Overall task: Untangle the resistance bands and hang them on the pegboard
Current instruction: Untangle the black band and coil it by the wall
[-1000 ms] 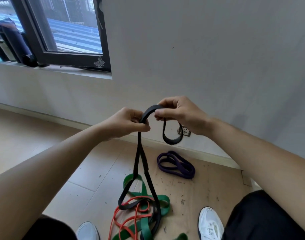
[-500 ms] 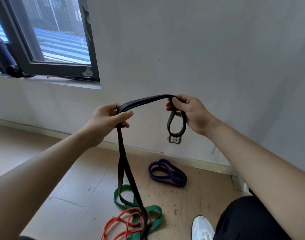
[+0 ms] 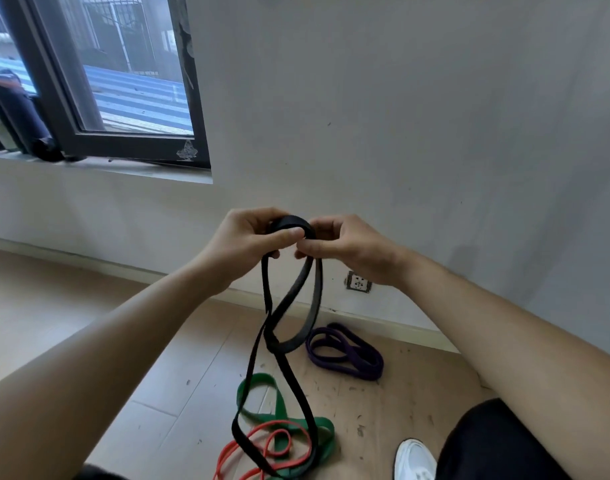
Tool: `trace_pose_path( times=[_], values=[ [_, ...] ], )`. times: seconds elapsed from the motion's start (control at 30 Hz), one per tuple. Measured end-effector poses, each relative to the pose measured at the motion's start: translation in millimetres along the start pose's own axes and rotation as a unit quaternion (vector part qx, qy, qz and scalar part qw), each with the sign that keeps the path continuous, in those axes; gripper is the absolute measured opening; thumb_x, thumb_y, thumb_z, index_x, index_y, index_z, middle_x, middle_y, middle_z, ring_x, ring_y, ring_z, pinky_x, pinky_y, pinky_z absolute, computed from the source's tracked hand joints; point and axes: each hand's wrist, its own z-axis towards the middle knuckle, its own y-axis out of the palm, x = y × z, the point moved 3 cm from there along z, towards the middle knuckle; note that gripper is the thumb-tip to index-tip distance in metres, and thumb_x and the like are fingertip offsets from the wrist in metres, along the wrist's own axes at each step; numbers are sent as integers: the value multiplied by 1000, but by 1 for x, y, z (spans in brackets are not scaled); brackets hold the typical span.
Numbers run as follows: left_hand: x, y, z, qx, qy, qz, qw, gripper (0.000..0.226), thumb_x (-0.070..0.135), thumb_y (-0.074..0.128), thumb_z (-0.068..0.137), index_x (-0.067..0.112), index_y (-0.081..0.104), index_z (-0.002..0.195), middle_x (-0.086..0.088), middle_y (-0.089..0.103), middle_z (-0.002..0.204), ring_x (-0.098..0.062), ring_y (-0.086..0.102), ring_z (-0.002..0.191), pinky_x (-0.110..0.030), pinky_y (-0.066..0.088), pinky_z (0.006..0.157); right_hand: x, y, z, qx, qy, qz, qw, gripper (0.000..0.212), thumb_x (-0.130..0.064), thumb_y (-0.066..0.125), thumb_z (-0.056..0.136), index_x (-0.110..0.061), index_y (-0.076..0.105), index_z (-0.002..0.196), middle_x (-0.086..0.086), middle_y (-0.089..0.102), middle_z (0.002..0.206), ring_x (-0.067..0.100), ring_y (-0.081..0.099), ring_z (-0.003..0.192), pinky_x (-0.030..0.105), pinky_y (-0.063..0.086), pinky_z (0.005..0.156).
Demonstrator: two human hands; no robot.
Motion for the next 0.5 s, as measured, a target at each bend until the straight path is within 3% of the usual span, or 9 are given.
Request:
trace_pose_path(
  times=[0.1,0.17,0.27,0.37,0.5],
  values=[
    [-6,-5,-1,9,-4,25,1000,18,22,79,85,16,76,102,-3,76,85,-13,68,76,-28,58,73,-10,-7,1,12,-25,-37,999,24,-14,69,95,4,71,111,12,69,87,20,67,85,28,55,87],
    [-8,-4,-3,-19,-15,40,999,21,21,79,84,16,73,102,-10,76,87,-20,71,77,-30,61,77,-16,-10,0,29,-50,-46,997,22,-12,67,96,3,71,110,14,68,88,19,66,84,27,55,86],
    [-14,0,-6,-61,-40,58,996,18,16,78,86,14,71,103,-6,76,86,-19,74,82,-28,59,80,-22,-9,1,57,-79,-44,994,17,-10,64,98,1,71,109,8,68,91,16,66,84,28,56,86],
    [-29,6,-14,-125,-82,100,984,10,13,74,90,12,71,99,-4,76,92,-15,74,90,-30,57,88,-28,-15,0,111,-104,2,988,11,-10,60,100,-6,68,106,-3,68,86,13,67,83,38,56,93],
    [-46,10,-21,-182,-125,113,969,9,18,67,96,13,69,103,-4,77,99,-13,73,97,-32,54,97,-34,-33,-6,180,-111,101,972,11,-14,57,101,-13,67,98,-5,66,81,15,67,79,41,52,91]
  ],
)
